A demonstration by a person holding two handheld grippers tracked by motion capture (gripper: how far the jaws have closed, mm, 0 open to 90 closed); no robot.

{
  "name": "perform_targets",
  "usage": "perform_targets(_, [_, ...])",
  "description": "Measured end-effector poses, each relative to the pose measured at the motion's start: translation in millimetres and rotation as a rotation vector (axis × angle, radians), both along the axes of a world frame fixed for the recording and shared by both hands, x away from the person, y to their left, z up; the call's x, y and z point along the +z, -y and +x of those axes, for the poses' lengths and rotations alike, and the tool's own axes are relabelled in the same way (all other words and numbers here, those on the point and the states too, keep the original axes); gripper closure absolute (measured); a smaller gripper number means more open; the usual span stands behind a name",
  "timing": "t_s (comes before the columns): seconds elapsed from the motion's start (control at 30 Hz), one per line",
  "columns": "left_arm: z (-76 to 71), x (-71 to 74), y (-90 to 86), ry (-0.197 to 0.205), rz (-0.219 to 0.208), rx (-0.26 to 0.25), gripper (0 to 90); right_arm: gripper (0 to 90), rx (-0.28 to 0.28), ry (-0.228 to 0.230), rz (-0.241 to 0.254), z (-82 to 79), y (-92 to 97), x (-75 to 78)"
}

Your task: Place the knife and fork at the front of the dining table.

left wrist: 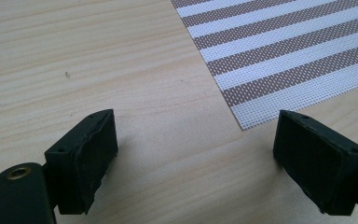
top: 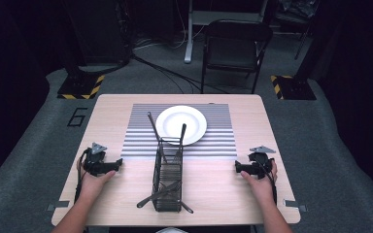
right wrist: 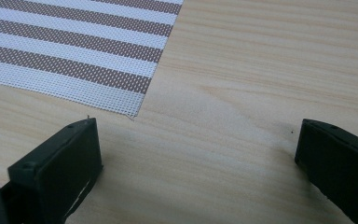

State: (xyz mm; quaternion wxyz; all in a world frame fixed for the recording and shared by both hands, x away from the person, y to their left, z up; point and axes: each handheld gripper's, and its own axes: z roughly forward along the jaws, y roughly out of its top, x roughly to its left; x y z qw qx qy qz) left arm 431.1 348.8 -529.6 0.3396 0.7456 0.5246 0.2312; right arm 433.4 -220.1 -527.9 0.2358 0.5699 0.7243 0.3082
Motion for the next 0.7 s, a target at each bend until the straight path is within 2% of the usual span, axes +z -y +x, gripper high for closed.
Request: perform_targets(0.7, [-0.9,0.8,-1.7,-0.008,0.002,-0.019,14.0,0.0,-0.006,-0.001,-0.002,-0.2,-0.6,0.1])
